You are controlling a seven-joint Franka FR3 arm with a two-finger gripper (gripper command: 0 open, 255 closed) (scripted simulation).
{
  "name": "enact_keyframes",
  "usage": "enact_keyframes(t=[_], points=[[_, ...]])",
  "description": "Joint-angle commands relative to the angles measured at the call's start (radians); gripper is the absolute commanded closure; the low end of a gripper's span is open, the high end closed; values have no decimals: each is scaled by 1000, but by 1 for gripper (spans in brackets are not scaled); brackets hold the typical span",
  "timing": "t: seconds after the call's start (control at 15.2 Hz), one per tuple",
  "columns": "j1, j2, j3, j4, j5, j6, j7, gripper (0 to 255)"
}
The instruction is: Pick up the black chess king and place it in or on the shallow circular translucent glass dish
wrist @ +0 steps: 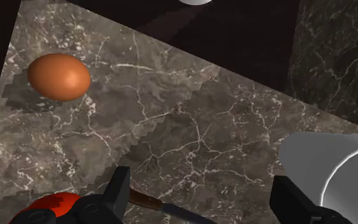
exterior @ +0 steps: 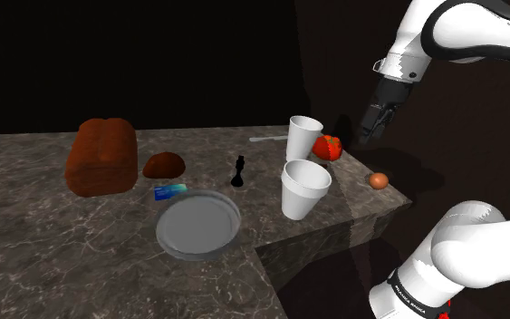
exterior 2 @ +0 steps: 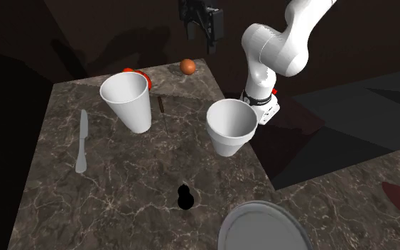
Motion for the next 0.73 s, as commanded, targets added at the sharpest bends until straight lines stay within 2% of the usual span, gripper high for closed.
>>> enact_keyframes(t=[0.0,0.66], points=[[0,0,0,0,0,0,0,0],[47,166,203,-16,106,259,242,0]])
